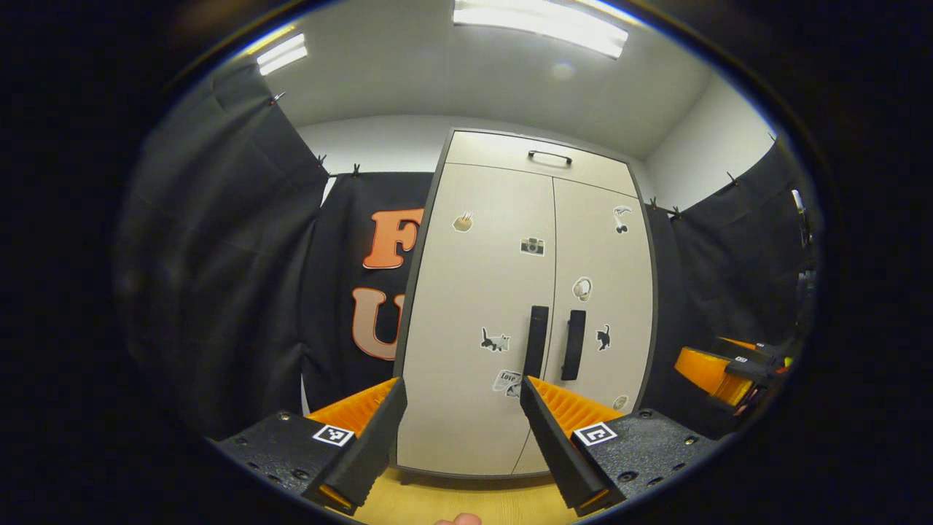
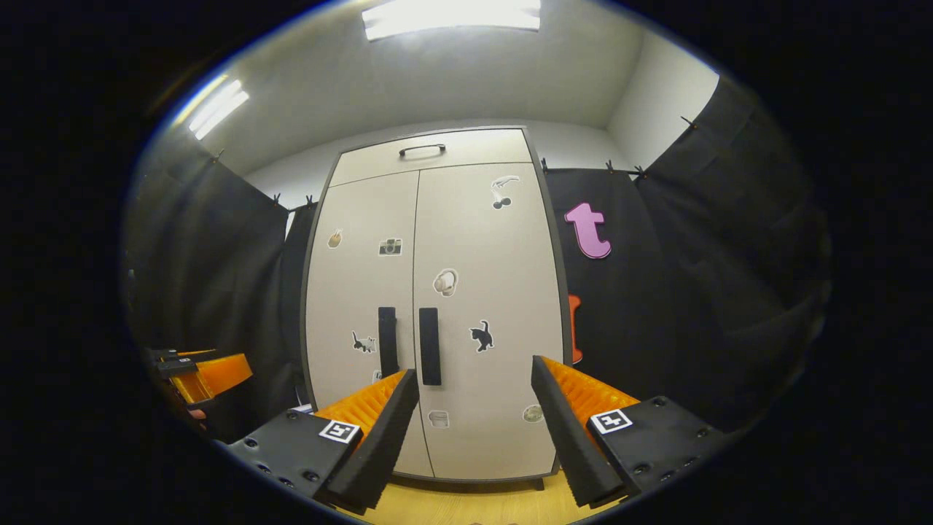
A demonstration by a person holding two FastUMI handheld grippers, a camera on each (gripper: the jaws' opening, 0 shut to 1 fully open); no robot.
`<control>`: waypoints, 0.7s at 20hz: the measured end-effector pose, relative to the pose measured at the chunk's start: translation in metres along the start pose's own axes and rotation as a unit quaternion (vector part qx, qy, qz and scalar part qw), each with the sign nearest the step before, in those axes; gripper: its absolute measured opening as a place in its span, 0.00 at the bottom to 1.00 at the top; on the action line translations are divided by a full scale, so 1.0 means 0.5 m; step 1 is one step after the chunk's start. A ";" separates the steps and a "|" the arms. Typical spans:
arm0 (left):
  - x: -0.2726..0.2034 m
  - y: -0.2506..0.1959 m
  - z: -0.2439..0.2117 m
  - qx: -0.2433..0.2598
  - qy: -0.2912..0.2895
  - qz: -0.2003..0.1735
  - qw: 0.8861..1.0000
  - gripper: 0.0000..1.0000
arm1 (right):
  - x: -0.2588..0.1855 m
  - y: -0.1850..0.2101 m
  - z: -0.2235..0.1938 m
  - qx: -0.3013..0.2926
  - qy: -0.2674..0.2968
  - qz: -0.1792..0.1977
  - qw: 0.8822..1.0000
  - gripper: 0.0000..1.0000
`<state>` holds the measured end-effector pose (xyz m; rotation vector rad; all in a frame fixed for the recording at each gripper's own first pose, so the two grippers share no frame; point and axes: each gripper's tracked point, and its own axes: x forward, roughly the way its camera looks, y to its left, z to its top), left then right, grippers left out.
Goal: Open the right door of the double-door shoe cabinet with the right hand, and open the left door with the left hand.
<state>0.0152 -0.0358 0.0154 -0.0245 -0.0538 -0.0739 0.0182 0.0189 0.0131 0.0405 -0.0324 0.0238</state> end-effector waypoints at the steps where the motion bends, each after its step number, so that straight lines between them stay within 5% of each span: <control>1: -0.003 -0.001 0.002 0.000 -0.003 -0.001 1.000 0.94 | 0.000 0.013 -0.004 0.008 0.003 0.008 1.000 0.99; 14: -0.032 0.048 -0.034 -0.001 -0.019 0.036 0.999 0.94 | 0.056 0.085 0.014 -0.040 0.022 0.061 0.997 0.99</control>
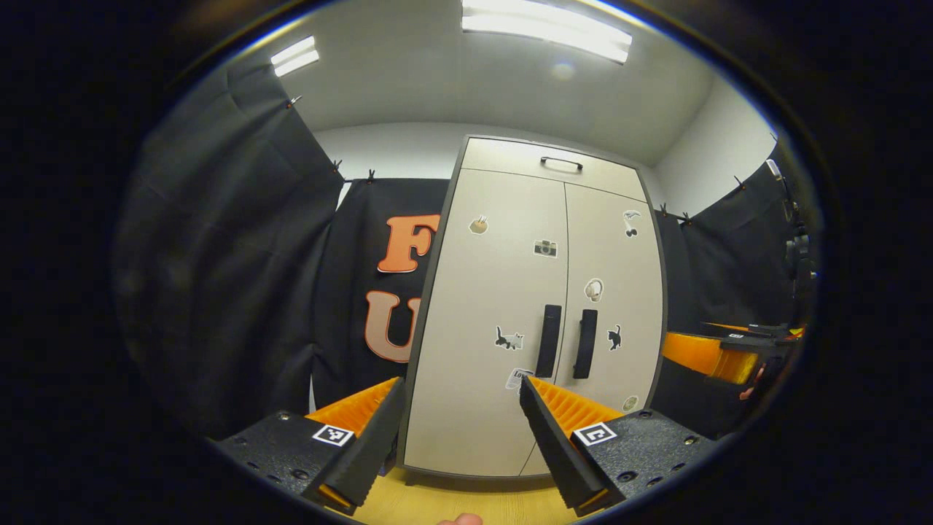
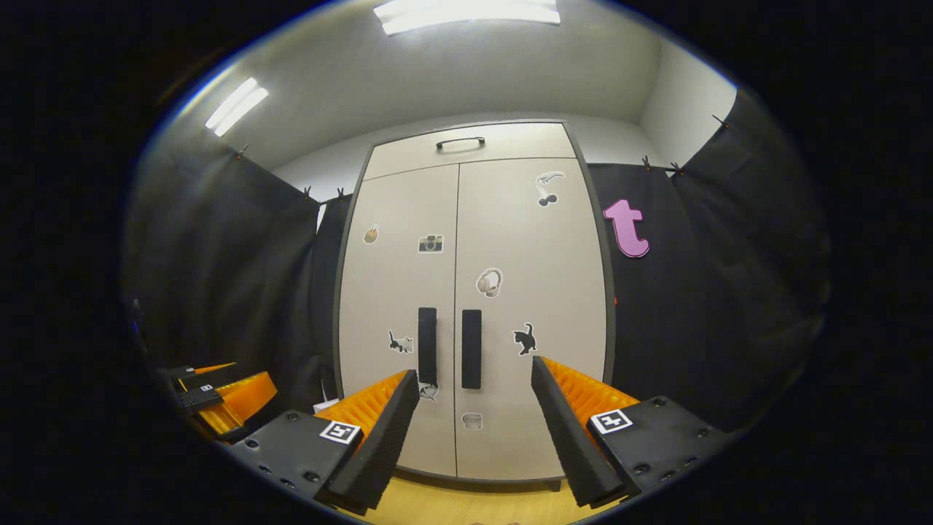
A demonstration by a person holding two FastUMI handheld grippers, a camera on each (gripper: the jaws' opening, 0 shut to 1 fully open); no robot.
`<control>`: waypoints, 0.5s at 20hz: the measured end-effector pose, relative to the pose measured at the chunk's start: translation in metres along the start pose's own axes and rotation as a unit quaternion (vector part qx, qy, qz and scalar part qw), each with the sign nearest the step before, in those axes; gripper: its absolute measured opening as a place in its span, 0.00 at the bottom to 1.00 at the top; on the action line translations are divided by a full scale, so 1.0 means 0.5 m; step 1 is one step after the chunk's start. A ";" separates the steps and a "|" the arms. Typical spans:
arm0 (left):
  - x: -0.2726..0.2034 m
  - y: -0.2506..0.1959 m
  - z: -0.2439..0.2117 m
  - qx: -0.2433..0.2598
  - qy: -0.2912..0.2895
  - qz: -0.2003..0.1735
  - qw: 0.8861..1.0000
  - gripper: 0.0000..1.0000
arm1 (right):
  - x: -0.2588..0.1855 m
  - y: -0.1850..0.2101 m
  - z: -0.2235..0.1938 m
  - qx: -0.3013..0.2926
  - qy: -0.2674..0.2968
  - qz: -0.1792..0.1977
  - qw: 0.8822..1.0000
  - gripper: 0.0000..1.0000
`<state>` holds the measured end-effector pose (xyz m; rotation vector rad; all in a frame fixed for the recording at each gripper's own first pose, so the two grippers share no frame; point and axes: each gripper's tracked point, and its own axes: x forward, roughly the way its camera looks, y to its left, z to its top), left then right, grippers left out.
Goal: Open the right door of the double-door shoe cabinet with the right hand, and open the left door with the left hand.
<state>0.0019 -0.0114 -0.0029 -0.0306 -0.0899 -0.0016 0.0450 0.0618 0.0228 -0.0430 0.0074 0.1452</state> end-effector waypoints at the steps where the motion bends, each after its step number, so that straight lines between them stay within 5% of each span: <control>1: -0.006 0.005 -0.005 0.003 0.001 0.002 1.000 0.94 | 0.020 0.005 0.000 -0.004 0.000 0.001 1.000 0.99; 10: -0.041 0.084 -0.028 0.026 0.013 0.046 0.999 0.94 | 0.267 -0.010 0.008 0.040 0.007 -0.020 0.999 0.98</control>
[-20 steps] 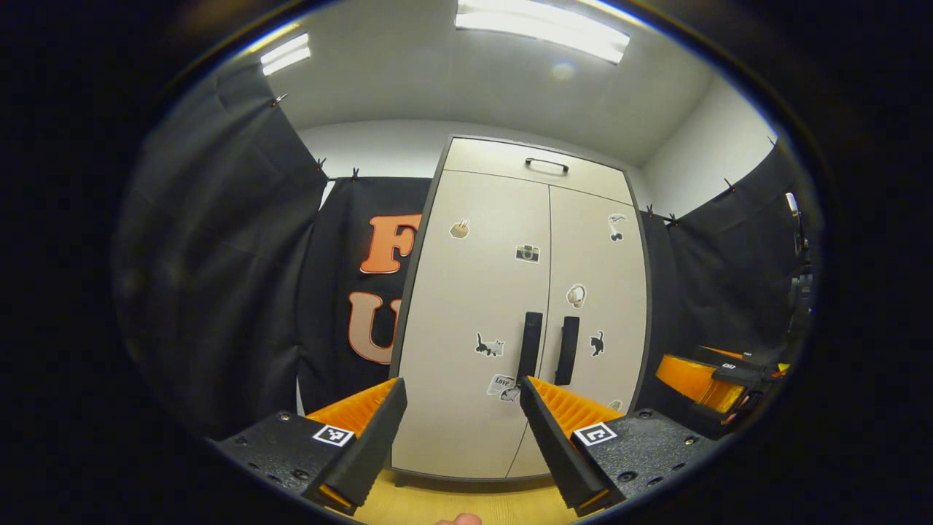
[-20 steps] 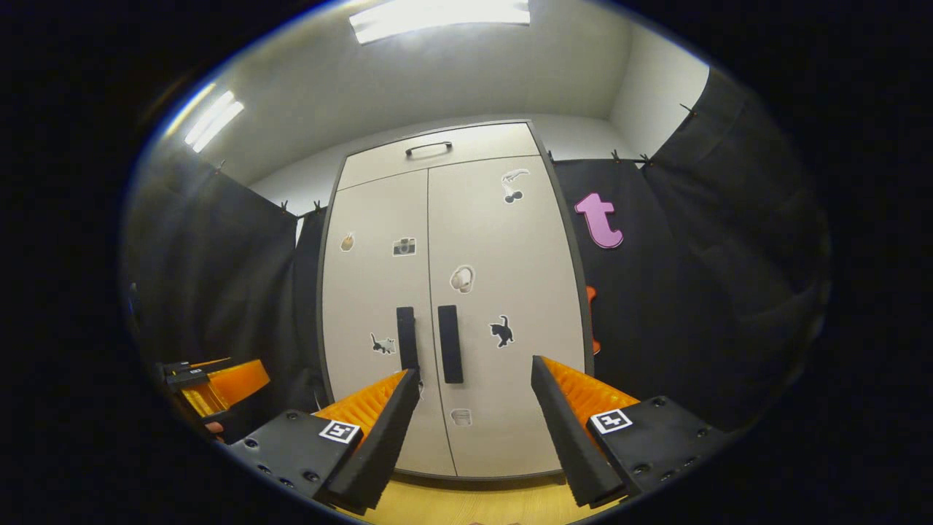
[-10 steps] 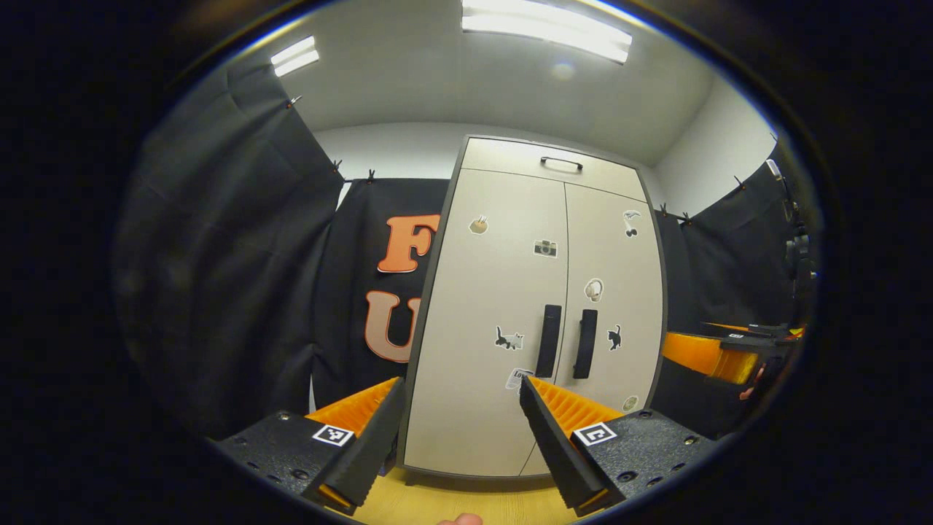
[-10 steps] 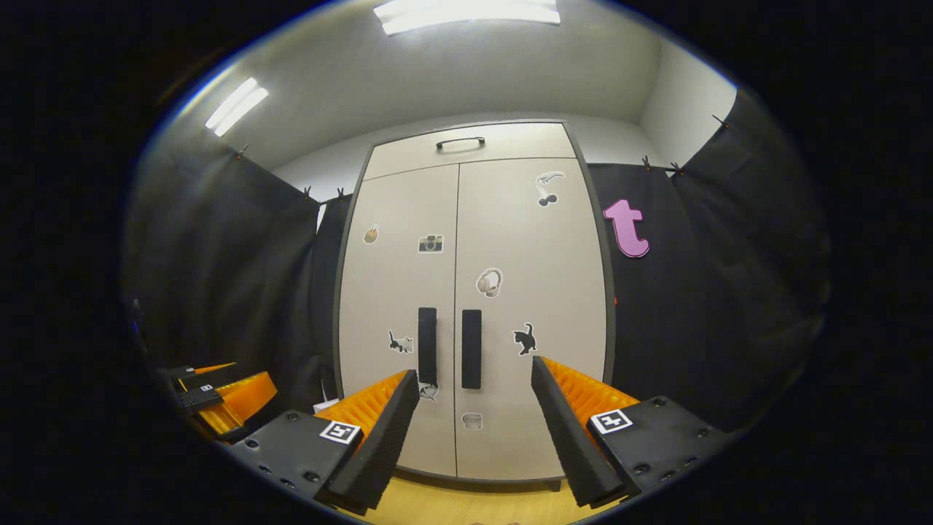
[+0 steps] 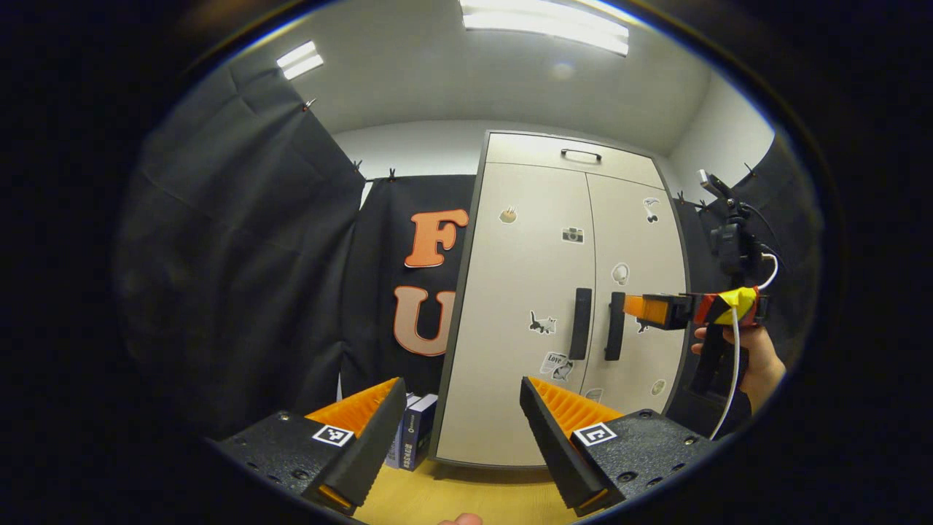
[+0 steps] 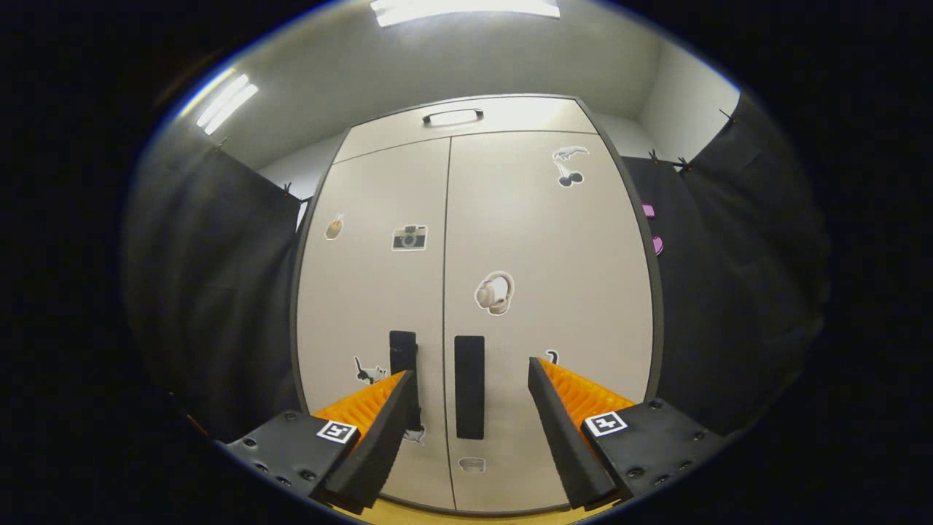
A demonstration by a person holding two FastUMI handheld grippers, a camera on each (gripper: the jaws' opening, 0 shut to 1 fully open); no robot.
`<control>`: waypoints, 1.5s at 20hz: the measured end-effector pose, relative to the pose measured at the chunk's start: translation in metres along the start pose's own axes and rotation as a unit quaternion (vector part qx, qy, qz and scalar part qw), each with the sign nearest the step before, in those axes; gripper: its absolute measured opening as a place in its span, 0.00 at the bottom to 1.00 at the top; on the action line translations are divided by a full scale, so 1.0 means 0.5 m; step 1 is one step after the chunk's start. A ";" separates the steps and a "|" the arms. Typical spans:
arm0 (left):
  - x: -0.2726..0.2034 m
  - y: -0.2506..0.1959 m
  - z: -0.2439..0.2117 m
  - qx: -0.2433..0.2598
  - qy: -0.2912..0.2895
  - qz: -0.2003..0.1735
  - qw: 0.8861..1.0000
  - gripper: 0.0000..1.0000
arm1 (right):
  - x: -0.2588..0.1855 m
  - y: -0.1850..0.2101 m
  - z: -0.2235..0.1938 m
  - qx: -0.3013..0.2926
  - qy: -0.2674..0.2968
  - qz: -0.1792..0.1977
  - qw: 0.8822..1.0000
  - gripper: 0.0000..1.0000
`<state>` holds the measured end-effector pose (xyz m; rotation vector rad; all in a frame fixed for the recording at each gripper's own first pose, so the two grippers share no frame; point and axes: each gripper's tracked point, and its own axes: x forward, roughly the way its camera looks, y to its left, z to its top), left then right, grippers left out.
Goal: Open the right door of the double-door shoe cabinet with the right hand, and open the left door with the left hand.
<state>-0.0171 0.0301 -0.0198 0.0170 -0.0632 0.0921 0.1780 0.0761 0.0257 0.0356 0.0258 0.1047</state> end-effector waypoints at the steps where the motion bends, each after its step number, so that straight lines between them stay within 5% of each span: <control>1: -0.003 0.008 0.000 0.005 0.000 0.005 1.000 0.94 | 0.024 -0.001 -0.002 0.017 0.009 0.002 1.000 0.98; 4: -0.005 0.031 -0.004 0.011 0.000 0.019 1.000 0.94 | 0.080 -0.004 -0.021 0.048 0.035 0.005 0.998 0.98; 6: -0.002 0.045 -0.012 0.009 0.004 0.027 1.000 0.94 | 0.109 -0.009 -0.039 0.045 0.046 -0.001 0.998 0.87; 7: 0.000 0.053 -0.016 0.008 0.005 0.031 0.999 0.94 | 0.122 -0.010 -0.049 0.036 0.052 -0.005 0.998 0.95; 15: 0.021 0.074 -0.025 0.014 0.004 0.043 0.999 0.94 | 0.162 -0.030 -0.066 -0.024 0.044 -0.060 0.997 0.93; 18: 0.025 0.070 -0.019 0.018 -0.002 0.037 0.999 0.94 | 0.161 -0.030 -0.068 -0.050 0.038 -0.066 0.996 0.82; 20: 0.024 0.066 -0.017 0.018 -0.007 0.033 0.999 0.94 | 0.162 -0.002 -0.075 -0.041 0.040 -0.034 0.998 0.76; 22: 0.026 0.064 -0.017 0.013 -0.006 0.030 0.999 0.94 | 0.162 0.004 -0.076 -0.028 0.040 -0.027 0.998 0.34; 23: 0.026 0.064 -0.018 0.011 -0.005 0.029 1.000 0.94 | 0.162 0.004 -0.078 -0.028 0.046 -0.024 0.998 0.39; 27: 0.013 0.068 -0.020 0.005 -0.001 0.027 1.000 0.94 | 0.156 0.004 -0.086 -0.029 0.052 -0.009 0.998 0.19; 30: 0.004 0.078 -0.023 0.007 0.003 0.034 0.999 0.94 | 0.139 0.006 -0.084 -0.036 0.058 0.004 0.998 0.19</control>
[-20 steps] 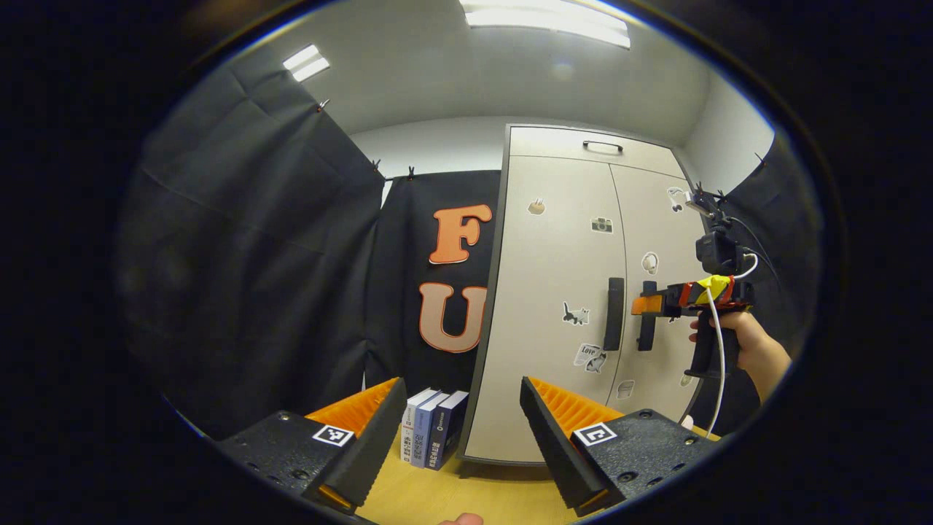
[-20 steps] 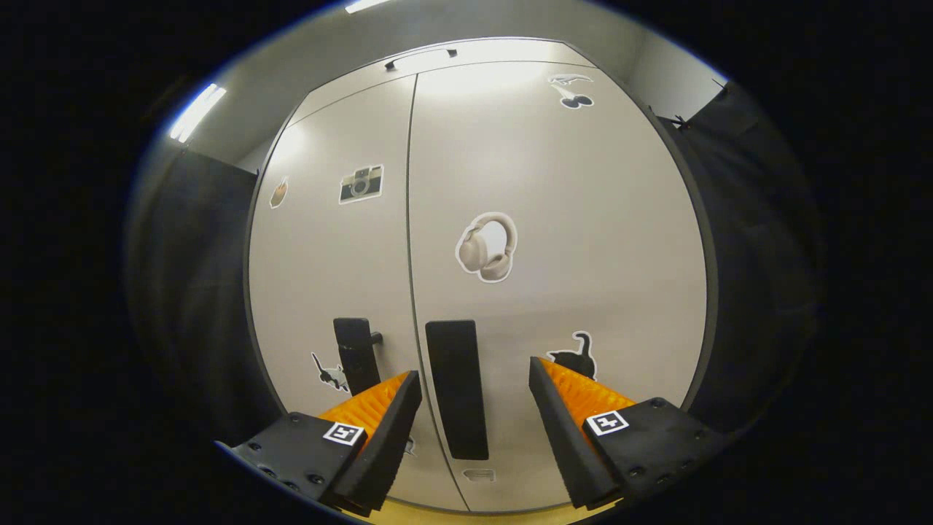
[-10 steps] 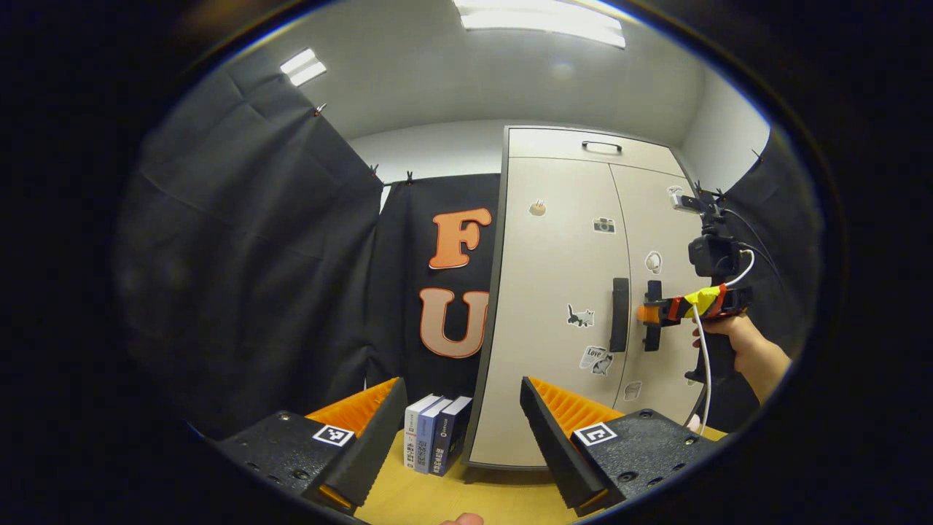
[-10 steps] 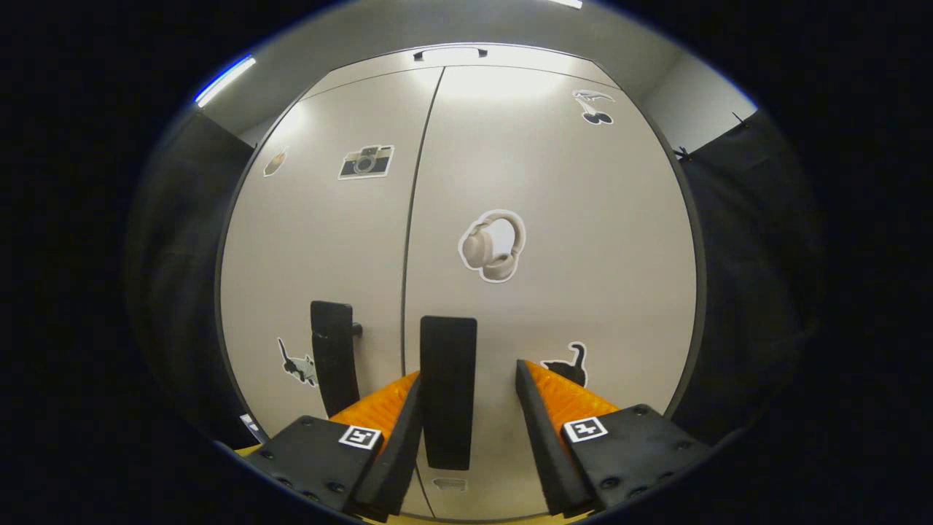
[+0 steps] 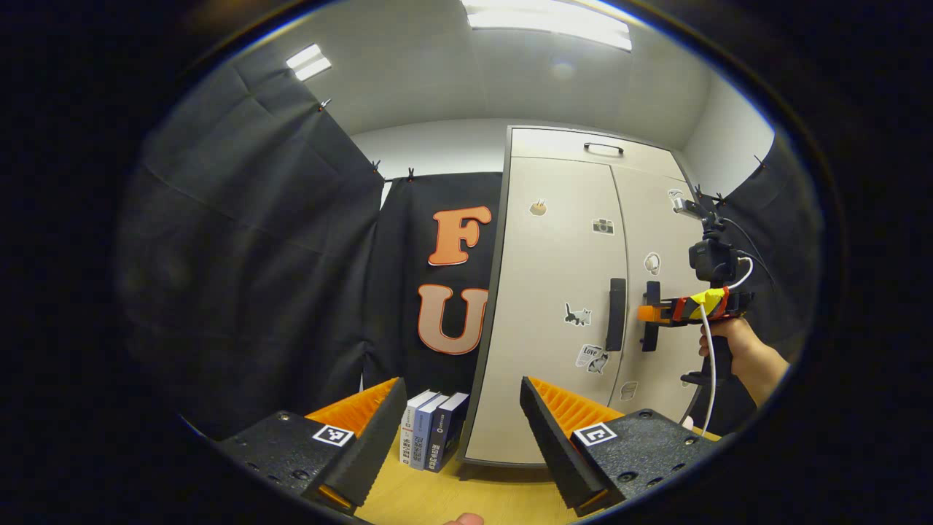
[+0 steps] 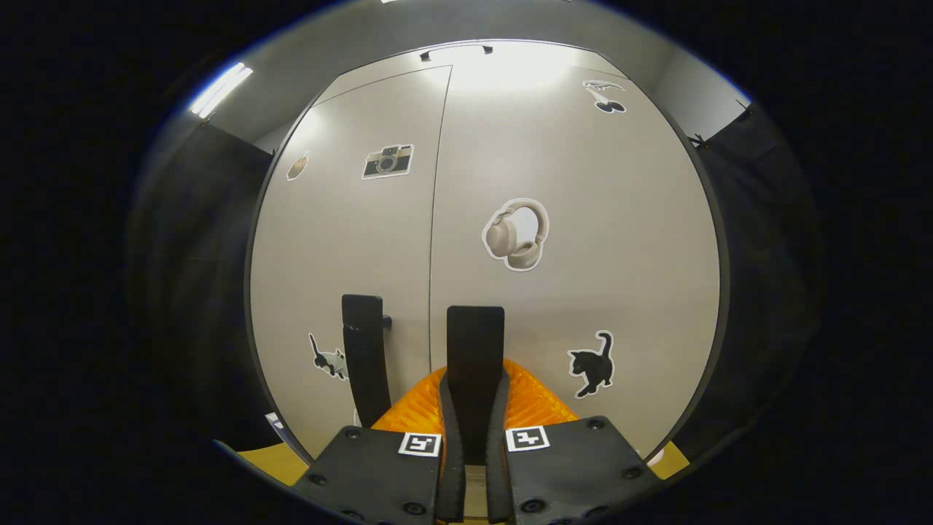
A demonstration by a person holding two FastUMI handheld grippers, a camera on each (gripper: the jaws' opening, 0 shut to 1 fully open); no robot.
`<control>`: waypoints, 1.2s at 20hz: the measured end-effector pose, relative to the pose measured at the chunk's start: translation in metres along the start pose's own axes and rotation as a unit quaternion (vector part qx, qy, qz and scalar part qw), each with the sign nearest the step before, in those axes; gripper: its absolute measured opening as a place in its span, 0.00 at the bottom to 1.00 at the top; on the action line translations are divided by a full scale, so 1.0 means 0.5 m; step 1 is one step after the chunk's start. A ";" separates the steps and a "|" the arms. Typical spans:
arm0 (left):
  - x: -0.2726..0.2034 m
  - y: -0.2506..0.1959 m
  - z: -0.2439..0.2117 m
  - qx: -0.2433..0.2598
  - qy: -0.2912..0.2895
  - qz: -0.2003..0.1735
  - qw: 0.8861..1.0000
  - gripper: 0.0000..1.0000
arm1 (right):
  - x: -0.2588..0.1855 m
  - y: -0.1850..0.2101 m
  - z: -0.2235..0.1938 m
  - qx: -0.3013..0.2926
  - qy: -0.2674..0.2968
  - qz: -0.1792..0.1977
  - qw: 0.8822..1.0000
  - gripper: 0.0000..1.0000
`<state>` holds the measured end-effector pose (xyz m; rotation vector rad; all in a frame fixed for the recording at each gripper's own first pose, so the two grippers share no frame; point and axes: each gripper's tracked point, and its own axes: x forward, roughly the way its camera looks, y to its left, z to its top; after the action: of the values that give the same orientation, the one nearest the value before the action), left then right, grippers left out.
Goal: Open the right door of the double-door shoe cabinet with the right hand, and open the left door with the left hand.
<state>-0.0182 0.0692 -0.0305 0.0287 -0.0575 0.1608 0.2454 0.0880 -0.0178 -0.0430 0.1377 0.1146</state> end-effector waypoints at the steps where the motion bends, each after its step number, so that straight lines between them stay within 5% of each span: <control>1: -0.001 0.003 0.000 0.001 0.002 0.003 1.000 0.94 | -0.012 0.000 0.000 0.001 0.004 0.008 1.000 0.19; 12: -0.009 -0.006 0.000 0.013 0.011 0.008 1.000 0.94 | -0.168 -0.031 0.003 0.014 0.031 0.104 0.994 0.20; 24: 0.005 -0.101 0.003 0.016 0.011 -0.054 0.998 0.94 | -0.315 -0.133 0.010 0.030 0.031 0.107 0.993 0.19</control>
<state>-0.0076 0.0198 -0.0301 0.0624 -0.0304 0.0536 0.0988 0.0046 0.0114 0.0289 0.2079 0.3240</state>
